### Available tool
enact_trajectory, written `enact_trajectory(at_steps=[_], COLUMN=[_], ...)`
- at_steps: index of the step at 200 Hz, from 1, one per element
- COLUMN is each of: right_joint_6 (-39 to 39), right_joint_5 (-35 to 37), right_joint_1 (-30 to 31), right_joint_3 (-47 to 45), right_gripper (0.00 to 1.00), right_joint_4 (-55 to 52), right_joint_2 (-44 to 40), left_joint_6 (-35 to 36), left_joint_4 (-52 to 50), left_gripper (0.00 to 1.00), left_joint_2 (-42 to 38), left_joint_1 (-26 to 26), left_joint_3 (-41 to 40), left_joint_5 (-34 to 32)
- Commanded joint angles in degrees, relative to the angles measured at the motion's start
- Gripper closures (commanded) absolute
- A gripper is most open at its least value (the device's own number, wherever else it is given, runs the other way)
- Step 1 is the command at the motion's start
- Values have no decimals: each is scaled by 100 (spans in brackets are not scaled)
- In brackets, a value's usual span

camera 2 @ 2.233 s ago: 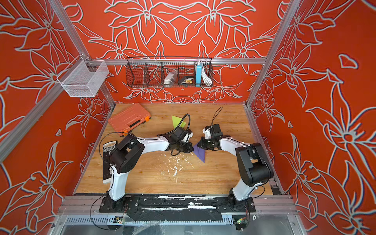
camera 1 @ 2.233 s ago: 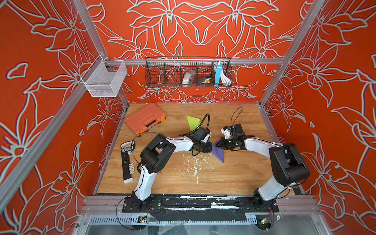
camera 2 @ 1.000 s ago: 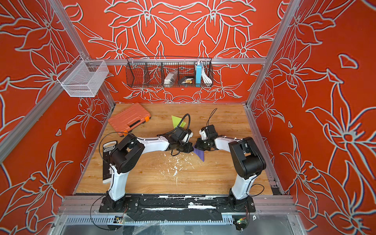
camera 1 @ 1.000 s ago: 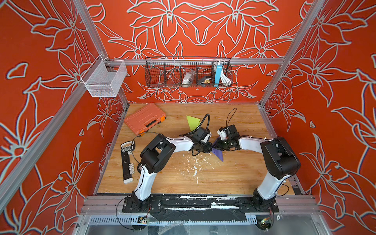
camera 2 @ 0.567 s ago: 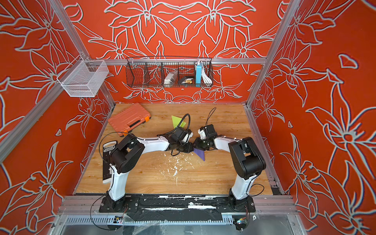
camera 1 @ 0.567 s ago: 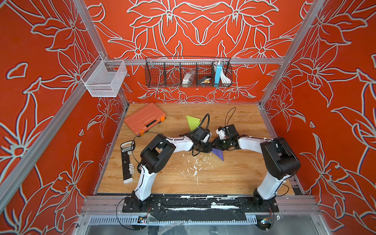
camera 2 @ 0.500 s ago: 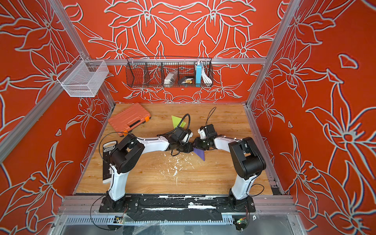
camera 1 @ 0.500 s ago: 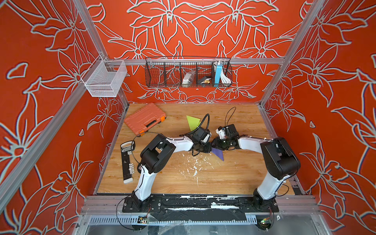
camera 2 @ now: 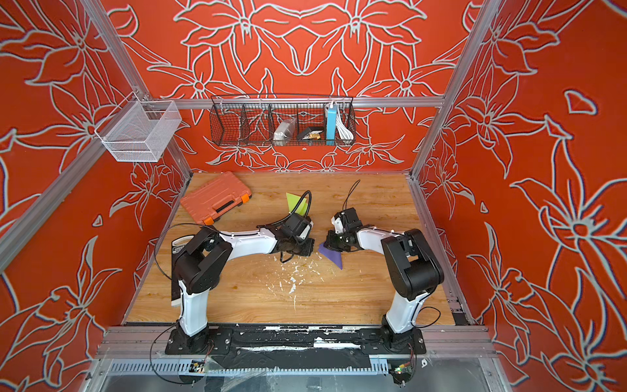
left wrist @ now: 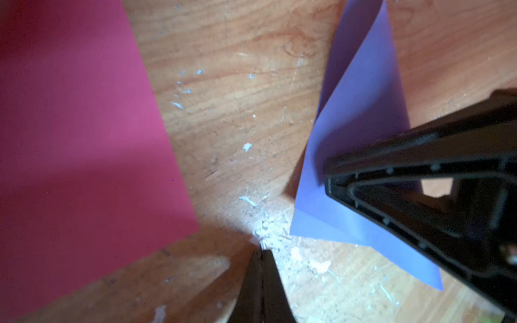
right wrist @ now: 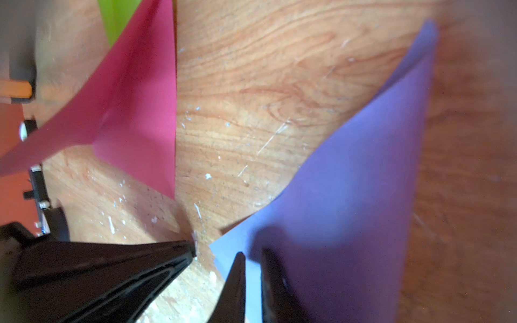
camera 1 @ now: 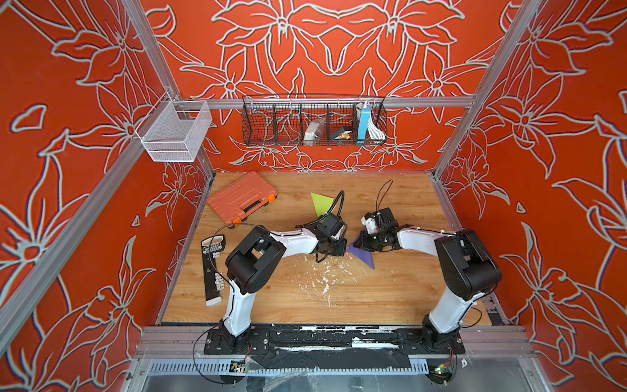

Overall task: Fold the square paper diagonally
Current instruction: Fold the paper at the center of the board.

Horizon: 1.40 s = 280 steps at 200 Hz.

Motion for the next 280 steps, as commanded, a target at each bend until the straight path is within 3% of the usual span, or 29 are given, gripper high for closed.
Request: enact_trajectory(at_steps=[1,17,86,175,280], right_joint_6=[-55,-72,-77,-20,-47], right_joint_5=[206,225,266,215,159], right_joint_1=[50,59,71,76,74], right_joint_3=[-74,-75,-71,-78,-106], right_gripper=[94,100,100,100,100], right_joint_4=[-412,-434,-467,-447,-459], right_joint_2=[19,19,52,98,28], left_joint_6=[-33,-158,-369,-397,-396], left_joint_4=[-17,67,226,400,432], left_gripper=[91,89,85,98,100], left_joint_2=[-51,-57,-192,-13,333], left_joint_1=[10,14,9,-11,-22], left_joint_3=[104,115,189,67,127], left_joint_5=[379,534,636,796,862])
